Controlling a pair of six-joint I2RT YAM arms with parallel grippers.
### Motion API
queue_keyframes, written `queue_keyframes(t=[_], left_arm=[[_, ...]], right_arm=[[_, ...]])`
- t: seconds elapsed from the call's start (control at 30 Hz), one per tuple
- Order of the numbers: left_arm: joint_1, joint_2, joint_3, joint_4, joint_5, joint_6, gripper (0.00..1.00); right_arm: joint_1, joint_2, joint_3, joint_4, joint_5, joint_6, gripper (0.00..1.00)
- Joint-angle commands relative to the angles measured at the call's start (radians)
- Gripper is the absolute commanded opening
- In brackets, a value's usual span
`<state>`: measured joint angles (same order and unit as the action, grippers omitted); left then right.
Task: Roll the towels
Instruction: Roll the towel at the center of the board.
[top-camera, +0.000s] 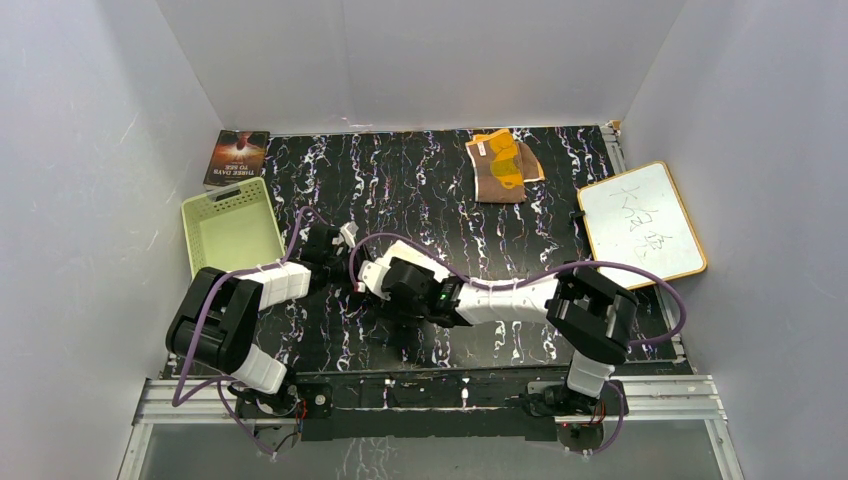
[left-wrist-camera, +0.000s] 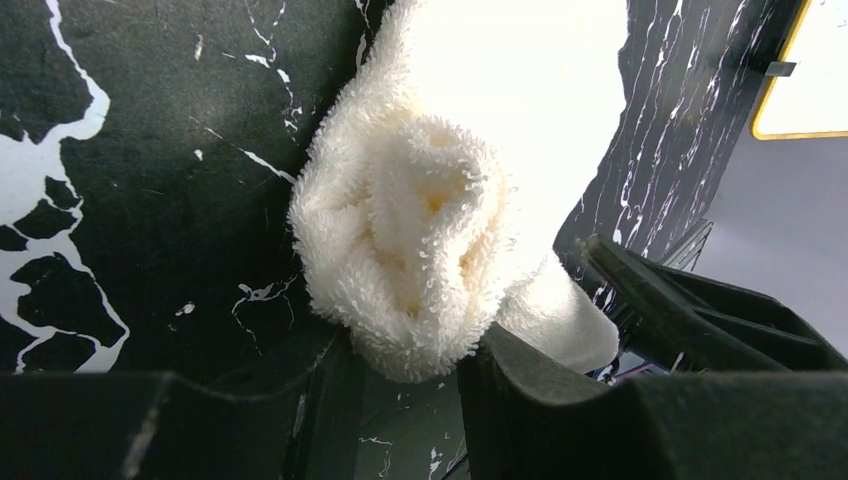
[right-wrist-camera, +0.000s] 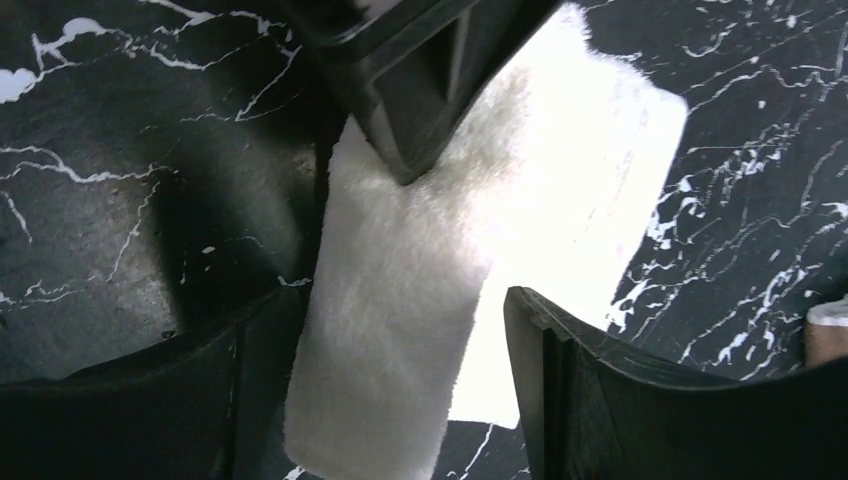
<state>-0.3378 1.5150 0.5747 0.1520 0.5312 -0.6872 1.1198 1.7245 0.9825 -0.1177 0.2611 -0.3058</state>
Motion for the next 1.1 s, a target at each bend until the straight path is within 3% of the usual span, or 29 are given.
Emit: queue_keyframes(t=[0.0,0.23,0.43,0.67,0.97,1.07], left_arm=[[-0.001,0.004,0.010,-0.048,0.007,0.027,0.34],[-0.001,0.016,0.013,-0.049,0.018,0.030,0.34],[-0.001,0.019,0.012,-0.053,0.021,0.032,0.34],[-0.001,0.013,-0.004,-0.046,0.023,0.025,0.35],[-0.001,0.015,0.000,-0.055,0.023,0.028,0.35],[-0.002,0.014,-0.001,-0.061,0.020,0.030,0.35]], right_arm=[[0.020,0.002,0.041,0.015,0.083,-0.024,0.72],[0.066,-0.079,-0.010,0.124,0.236,-0.063,0.81],[0.123,-0.084,0.011,0.077,0.253,-0.068,0.72],[0.154,-0.071,0.000,0.043,0.236,-0.035,0.69],[0.155,-0.039,-0.054,0.088,0.248,-0.017,0.66],[0.153,-0.031,-0.077,0.117,0.255,-0.013,0.60]])
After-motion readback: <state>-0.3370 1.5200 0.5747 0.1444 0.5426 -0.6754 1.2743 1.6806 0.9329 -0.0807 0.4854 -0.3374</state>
